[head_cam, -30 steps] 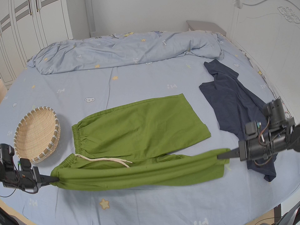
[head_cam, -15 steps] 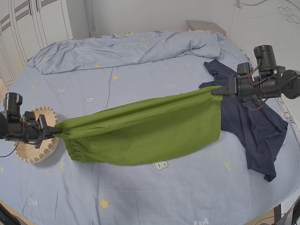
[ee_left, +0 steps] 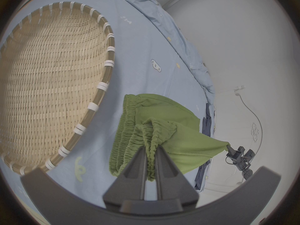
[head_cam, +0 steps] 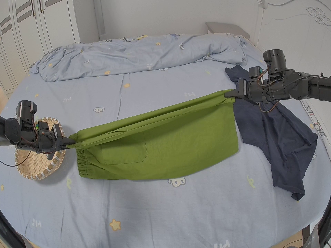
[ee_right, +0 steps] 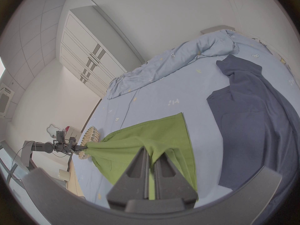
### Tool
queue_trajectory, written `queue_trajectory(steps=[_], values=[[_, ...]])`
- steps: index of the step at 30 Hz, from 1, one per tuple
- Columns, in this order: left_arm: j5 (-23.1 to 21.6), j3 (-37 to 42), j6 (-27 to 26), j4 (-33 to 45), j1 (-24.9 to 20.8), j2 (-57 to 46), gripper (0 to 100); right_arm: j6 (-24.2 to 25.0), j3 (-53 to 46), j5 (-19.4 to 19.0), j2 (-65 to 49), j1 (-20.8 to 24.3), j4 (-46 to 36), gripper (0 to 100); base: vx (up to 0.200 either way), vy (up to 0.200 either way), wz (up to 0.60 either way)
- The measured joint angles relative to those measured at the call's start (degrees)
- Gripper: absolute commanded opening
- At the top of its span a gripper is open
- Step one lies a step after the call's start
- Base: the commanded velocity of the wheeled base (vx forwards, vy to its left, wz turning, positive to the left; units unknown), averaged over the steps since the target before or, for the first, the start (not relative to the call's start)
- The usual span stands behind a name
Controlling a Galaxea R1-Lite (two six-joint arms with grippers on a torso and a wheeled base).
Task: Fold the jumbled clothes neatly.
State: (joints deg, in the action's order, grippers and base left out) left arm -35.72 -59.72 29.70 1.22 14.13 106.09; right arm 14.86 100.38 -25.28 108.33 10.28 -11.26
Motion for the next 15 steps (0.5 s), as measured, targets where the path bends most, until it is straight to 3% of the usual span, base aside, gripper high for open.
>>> queue_trajectory(steps=[8, 15], values=[[0.1, 0.4, -0.1, 0.0, 2.2, -0.1, 0, -0.1, 2.5, 1.0, 3.5, 1.2, 2.2, 0, 0.0, 0.0, 0.0], [1.5, 0.5, -1.8, 0.3, 3.2, -0.4, 0, -1.0, 6.3, 8.8, 6.5, 1.7, 5.6, 0, 0.0, 0.0, 0.0]])
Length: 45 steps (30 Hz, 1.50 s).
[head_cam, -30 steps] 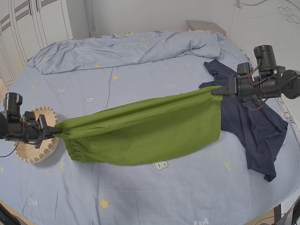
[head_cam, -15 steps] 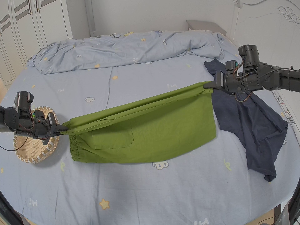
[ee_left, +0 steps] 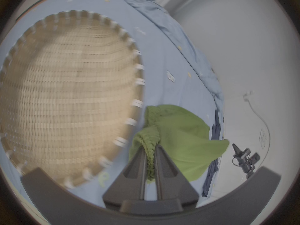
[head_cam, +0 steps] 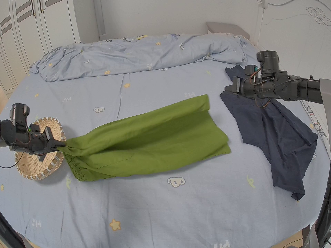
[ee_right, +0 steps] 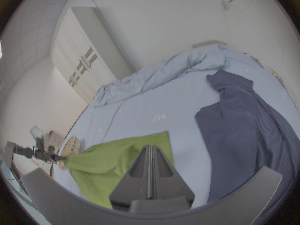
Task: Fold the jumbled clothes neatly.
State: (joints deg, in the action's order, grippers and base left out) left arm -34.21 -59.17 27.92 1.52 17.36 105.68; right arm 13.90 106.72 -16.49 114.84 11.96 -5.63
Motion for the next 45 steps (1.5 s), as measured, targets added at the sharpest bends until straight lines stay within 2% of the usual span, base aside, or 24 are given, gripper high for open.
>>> queue_trajectory(steps=[12, 20, 26, 36, 37, 42, 45], values=[[-0.8, -0.2, -0.4, -0.7, -1.6, -0.2, 0, -0.2, 2.7, 1.9, 3.7, 1.9, 1.3, 0, 0.0, 0.0, 0.0], [-0.6, -1.5, -0.4, -1.1, -7.7, -0.1, 0, -0.1, 1.6, 1.9, 4.1, 2.1, 0.1, 0, 0.0, 0.0, 0.0], [0.5, -4.8, 0.1, -1.1, -10.4, 0.4, 0, 0.2, -1.1, 1.9, 3.8, 1.8, -1.7, 0, 0.0, 0.0, 0.0], [1.4, -6.6, -0.1, -1.1, -9.3, 2.1, 0, 1.2, -10.6, 1.4, 1.4, 0.9, 0.6, 0, 0.0, 0.0, 0.0], [1.5, -6.6, -0.2, -1.1, -9.3, 2.4, 0, 1.3, -11.5, 1.3, 1.2, 0.9, 1.4, 100, 0.0, 0.0, 0.0], [1.6, -6.6, -0.2, -1.1, -8.9, 3.1, 0, 1.8, -15.2, 1.0, 0.6, 1.1, 5.4, 100, 0.0, 0.0, 0.0], [2.1, -6.6, -0.2, -1.1, -8.6, 3.2, 0, 2.3, -17.3, -1.0, 0.4, 1.4, 5.7, 100, 0.0, 0.0, 0.0]])
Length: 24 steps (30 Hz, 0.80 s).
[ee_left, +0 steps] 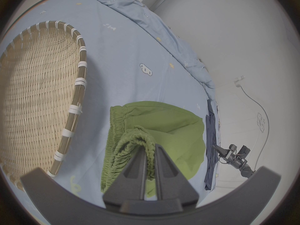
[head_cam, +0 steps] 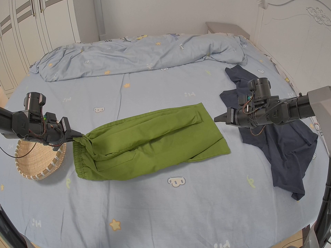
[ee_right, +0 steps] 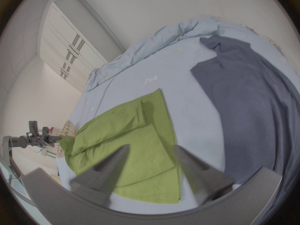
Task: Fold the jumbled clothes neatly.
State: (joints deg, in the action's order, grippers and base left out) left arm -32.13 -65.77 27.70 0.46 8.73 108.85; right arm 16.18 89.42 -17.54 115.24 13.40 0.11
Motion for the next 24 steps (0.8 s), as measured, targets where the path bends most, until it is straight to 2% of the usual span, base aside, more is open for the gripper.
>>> queue_trajectory(steps=[6, 15, 24], values=[[0.3, 0.2, 0.0, 0.0, 1.1, 0.0, 0, 2.8, -1.4, -2.8, -0.3, -0.5, 0.1, 100, 0.0, 0.0, 0.0], [0.3, 0.2, 0.0, 0.0, 1.4, 0.1, 0, 3.3, -2.0, -4.0, 0.0, -0.3, 0.5, 100, 0.0, 0.0, 0.0], [0.3, 0.2, -0.1, 0.0, 1.2, 0.2, 0, 3.3, -2.2, -4.4, 3.3, 0.3, 4.7, 100, 0.0, 0.0, 0.0]])
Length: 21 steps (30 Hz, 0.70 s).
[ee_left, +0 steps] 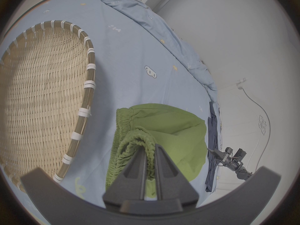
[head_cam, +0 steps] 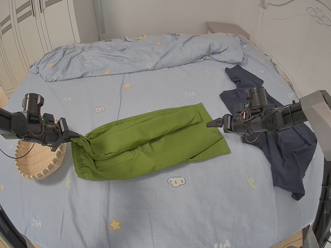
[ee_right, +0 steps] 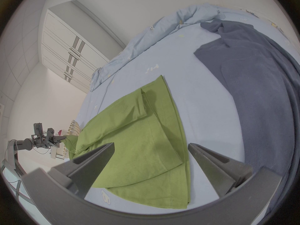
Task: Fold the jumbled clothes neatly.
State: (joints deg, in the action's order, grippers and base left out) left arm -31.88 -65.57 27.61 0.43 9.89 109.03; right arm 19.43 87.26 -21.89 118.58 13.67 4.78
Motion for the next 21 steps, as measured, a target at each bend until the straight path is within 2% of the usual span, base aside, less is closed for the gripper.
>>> queue_trajectory(steps=[21], values=[[0.0, 0.2, 0.0, 0.0, -0.2, 0.1, 0, 0.1, -1.4, 0.3, 1.3, 1.5, 0.1, 100, 0.0, 0.0, 0.0]])
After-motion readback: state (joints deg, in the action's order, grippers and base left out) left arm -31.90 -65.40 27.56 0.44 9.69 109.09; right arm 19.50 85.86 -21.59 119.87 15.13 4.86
